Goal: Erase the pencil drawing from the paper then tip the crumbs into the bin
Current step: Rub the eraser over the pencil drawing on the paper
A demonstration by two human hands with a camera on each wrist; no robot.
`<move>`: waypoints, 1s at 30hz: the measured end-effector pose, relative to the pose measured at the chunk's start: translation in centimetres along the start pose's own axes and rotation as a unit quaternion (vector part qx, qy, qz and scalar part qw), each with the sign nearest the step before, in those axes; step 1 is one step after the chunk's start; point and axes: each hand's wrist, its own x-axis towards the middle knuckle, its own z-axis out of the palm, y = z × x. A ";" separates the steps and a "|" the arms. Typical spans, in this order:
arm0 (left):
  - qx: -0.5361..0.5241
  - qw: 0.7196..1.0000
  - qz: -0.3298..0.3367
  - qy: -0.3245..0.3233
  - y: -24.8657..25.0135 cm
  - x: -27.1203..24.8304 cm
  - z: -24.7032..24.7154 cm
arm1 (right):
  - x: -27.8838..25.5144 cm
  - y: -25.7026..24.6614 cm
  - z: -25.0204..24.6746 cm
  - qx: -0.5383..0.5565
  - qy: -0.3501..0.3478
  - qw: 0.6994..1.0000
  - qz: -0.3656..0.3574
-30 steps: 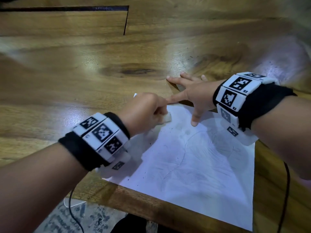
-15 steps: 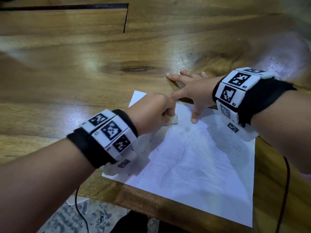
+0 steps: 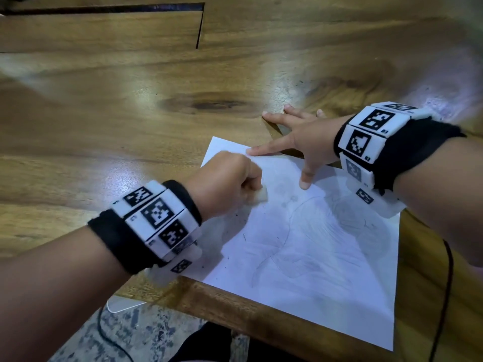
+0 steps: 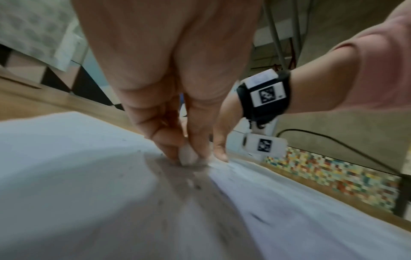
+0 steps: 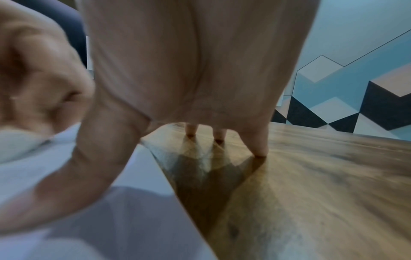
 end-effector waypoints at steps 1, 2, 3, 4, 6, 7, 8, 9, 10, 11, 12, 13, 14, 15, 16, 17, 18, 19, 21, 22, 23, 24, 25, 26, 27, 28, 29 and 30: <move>0.011 0.999 0.014 -0.034 -0.2 -0.7 0.1 | 0.0 0.0 0.0 0.001 -0.002 1.000 0.001; 0.016 0.997 0.015 -0.076 -0.4 -1.4 0.1 | 0.0 0.0 0.0 0.001 -0.003 1.000 0.001; 0.011 0.994 0.008 -0.108 -0.5 -1.8 0.2 | 0.0 0.0 -0.1 -0.001 -0.004 1.000 0.002; 0.003 0.994 0.000 -0.111 -0.6 -1.8 0.1 | 0.0 0.0 -0.1 -0.001 -0.003 1.000 0.002; -0.002 0.999 -0.015 -0.044 -0.4 -1.0 0.1 | 0.0 0.0 -0.1 0.001 -0.002 1.000 0.002; 0.000 1.000 -0.022 0.001 -0.2 -0.3 0.2 | 0.0 0.0 0.0 0.002 -0.001 1.000 0.002; 0.003 0.999 -0.028 0.037 0.0 0.3 0.2 | 0.1 0.0 0.0 0.002 0.000 1.000 0.003; 0.007 0.998 -0.028 0.060 0.3 0.7 0.3 | 0.1 -0.1 0.1 0.001 -0.001 1.000 0.003; 0.012 0.998 -0.021 0.065 0.3 0.8 0.4 | 0.1 -0.1 0.1 0.001 -0.001 1.000 0.004; 0.016 0.999 -0.004 0.046 0.2 0.5 0.5 | 0.1 -0.1 0.1 0.001 -0.001 1.000 0.003; 0.019 1.000 0.018 0.012 0.1 -0.1 0.5 | 0.1 -0.1 0.1 0.002 -0.002 1.000 0.002; 0.021 0.999 0.036 -0.030 0.0 -0.8 0.5 | 0.2 0.0 0.1 0.002 -0.002 1.000 0.001; 0.020 0.996 0.042 -0.074 -0.2 -1.4 0.5 | 0.1 0.0 0.1 0.002 -0.003 1.000 0.001; 0.017 0.993 0.040 -0.106 -0.4 -1.8 0.4 | 0.1 0.1 0.0 0.002 -0.003 1.000 0.002; 0.017 0.993 0.036 -0.113 -0.6 -1.8 0.3 | 0.1 0.1 0.0 0.003 -0.003 1.000 0.002; 0.020 0.995 0.034 -0.091 -0.7 -1.6 0.3 | 0.1 0.1 0.0 0.006 -0.002 1.000 0.002; 0.023 0.998 0.031 -0.050 -0.7 -1.1 0.3 | 0.1 0.1 0.0 0.008 -0.002 1.000 0.001; 0.031 0.999 0.024 -0.003 -0.5 -0.7 0.3 | 0.1 0.1 0.0 0.010 -0.002 1.000 0.000; 0.044 0.998 0.011 0.053 -0.4 -0.5 0.4 | 0.0 0.1 0.1 0.007 -0.002 1.000 0.000; 0.043 0.997 0.018 0.054 -0.6 -0.8 0.6 | 0.1 0.0 0.1 0.005 -0.003 1.000 0.000; 0.037 0.998 0.031 0.035 -1.0 -1.5 0.8 | 0.1 0.0 0.1 0.004 -0.003 1.000 0.001; 0.027 0.999 0.039 -0.001 -1.3 -2.3 0.9 | 0.1 0.0 0.0 0.003 -0.003 1.000 0.001; 0.019 0.998 0.036 -0.048 -1.6 -3.1 0.9 | 0.1 0.0 0.0 0.002 -0.003 1.000 0.001; 0.015 0.995 0.029 -0.091 -1.8 -3.7 0.9 | 0.2 0.0 0.1 0.002 -0.003 1.000 0.000; 0.014 0.994 0.023 -0.110 -1.9 -3.9 0.9 | 0.2 0.1 0.1 0.000 -0.001 1.000 -0.001; 0.017 0.996 0.022 -0.090 -1.9 -3.7 0.9 | 0.2 0.1 0.1 -0.001 0.002 1.000 -0.001; 0.022 0.999 0.022 -0.041 -1.7 -3.3 0.7 | 0.3 0.1 0.1 0.000 0.004 1.000 -0.001; 0.028 0.999 0.018 0.015 -1.5 -2.7 0.6 | 0.3 0.1 0.1 0.001 0.004 1.000 0.000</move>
